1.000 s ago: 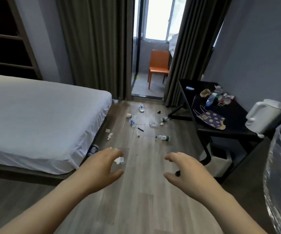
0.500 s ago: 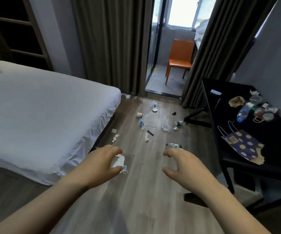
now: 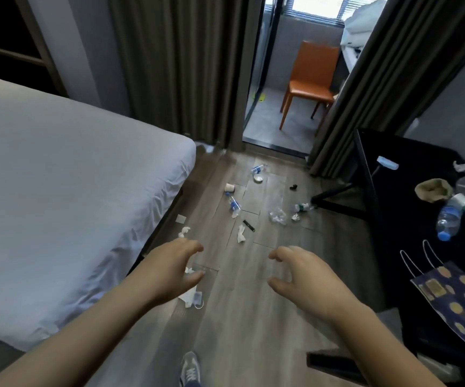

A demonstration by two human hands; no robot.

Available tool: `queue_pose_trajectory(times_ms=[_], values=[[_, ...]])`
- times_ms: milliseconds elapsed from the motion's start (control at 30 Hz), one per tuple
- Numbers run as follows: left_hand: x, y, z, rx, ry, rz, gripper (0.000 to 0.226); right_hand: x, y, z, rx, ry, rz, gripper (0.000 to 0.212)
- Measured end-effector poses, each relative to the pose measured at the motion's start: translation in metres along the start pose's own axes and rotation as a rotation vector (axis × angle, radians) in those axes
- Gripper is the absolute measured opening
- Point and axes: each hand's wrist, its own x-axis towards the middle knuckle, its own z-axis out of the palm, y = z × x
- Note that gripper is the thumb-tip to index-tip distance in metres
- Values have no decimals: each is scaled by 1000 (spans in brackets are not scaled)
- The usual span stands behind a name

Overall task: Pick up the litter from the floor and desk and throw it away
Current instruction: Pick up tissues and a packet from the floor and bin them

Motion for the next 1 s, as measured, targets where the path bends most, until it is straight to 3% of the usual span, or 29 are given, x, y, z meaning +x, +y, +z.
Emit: queue_pose_trajectory(times_ms=[233,567,1000], values=[[114,-52,-22,-3,-45,-22,52,126,8,-13,-6,-74,37,48],[205,-97,-17,-17,-94,-135,49,251,30,-6,-3,-183,-34,47],[320,-100,31,-134,-46,-601,43,452,109,2,-72,-416,-404,47]])
